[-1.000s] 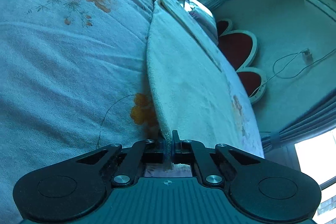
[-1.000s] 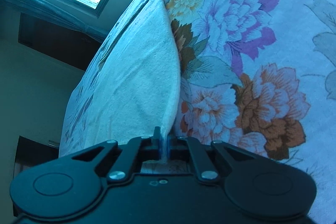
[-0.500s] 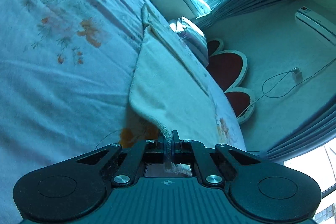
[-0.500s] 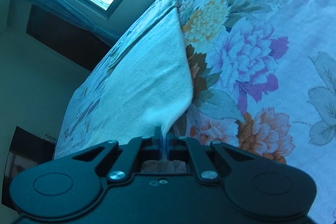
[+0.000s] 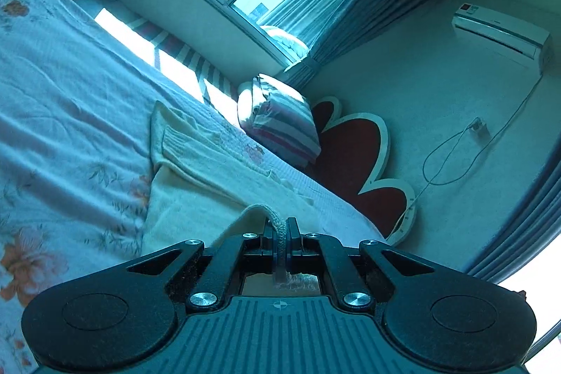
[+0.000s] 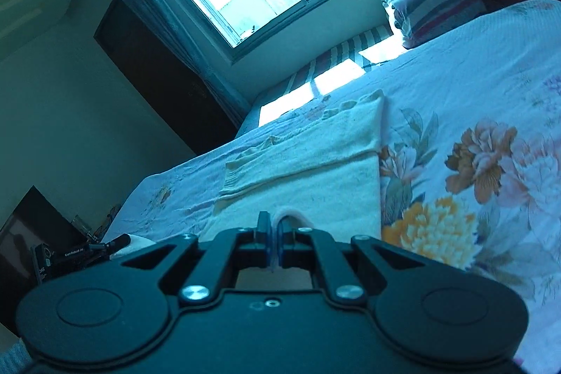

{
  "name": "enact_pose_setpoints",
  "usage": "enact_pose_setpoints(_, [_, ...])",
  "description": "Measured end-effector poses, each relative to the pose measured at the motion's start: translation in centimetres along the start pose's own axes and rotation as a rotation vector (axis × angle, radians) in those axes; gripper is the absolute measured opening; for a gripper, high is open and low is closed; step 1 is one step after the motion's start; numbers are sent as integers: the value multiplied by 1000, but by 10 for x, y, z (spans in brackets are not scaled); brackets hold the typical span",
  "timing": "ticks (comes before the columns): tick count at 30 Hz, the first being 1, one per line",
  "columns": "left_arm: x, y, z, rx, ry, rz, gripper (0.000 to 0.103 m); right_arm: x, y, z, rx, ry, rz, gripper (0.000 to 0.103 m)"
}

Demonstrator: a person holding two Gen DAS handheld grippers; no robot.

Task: Fold small clothes
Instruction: 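Lift the hem with both grippers and fold it toward the collar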

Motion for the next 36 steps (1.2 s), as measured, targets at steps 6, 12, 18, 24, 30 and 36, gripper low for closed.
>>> enact_pose_setpoints(6, [-53,49,1,-21,45,11,4,-53,34,15,18,-38,13,5])
enact_pose_setpoints(12, [-89,110,-30,-69,24,-13,4,-99,87,46,11,-32,-18,5])
enact_pose_setpoints(18, [-115,166,-69,-106,-13,-25,4,-131,153,82,17,-17,-71,5])
enact_pose_setpoints(24, [-124,212,-102,-153,-59,-69,4,-149,208,121,15,68,-111,5])
enact_pose_setpoints(30, [-121,242,-126,-189,-77,-125,4,-151,245,147,18,145,-168,6])
enact_pose_setpoints(36, [-135,238,-131,-208,-62,-100,10,-167,239,165,23,212,-81,30])
Point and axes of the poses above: each gripper's, at about its wrist camera, not at the fingertips, and y roughly the way its jaws point, z to its right, x to its underside, the point moved 8 cm from there along y, roughly the way its jaws point, and after that the axes turned 7 degrees about -z, right-handed, at the moved point
